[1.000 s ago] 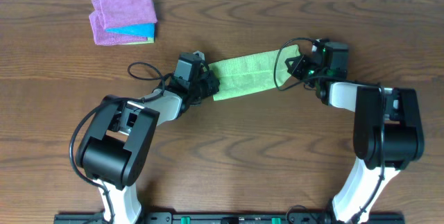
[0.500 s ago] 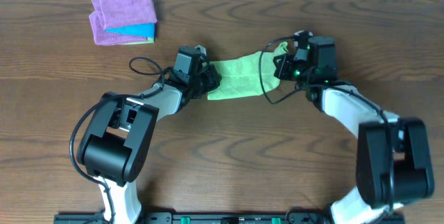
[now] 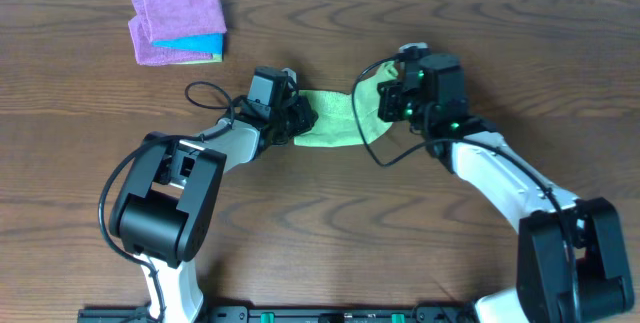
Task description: Fold the cloth
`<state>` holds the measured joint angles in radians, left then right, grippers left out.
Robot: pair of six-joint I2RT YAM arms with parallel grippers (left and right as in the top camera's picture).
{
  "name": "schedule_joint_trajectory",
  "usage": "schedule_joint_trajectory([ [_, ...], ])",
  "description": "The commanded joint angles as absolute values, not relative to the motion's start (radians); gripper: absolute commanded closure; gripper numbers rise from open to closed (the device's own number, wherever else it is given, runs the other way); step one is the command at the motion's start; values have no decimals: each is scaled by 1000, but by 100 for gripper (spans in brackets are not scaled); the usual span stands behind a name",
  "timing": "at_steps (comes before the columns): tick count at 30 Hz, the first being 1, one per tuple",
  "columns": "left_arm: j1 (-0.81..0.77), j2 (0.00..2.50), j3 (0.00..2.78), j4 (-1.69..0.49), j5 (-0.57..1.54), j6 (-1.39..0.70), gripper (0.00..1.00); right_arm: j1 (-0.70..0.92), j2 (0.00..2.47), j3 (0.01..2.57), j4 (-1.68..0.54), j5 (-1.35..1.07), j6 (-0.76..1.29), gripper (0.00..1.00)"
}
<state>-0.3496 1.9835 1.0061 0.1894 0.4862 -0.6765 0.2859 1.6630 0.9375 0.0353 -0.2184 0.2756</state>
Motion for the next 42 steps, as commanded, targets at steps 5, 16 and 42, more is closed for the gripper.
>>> schedule_joint_trajectory([
  [5,-327,1995,1040,186,531,-656,94,389,1644,938,33,-108,207,98],
  [16,-274,1938,1050,130,577,-591,94,441,1670,1001,-22,-42,173,99],
  [42,-86,1724,1050,-89,567,-425,94,555,1931,1216,-136,-41,115,98],
])
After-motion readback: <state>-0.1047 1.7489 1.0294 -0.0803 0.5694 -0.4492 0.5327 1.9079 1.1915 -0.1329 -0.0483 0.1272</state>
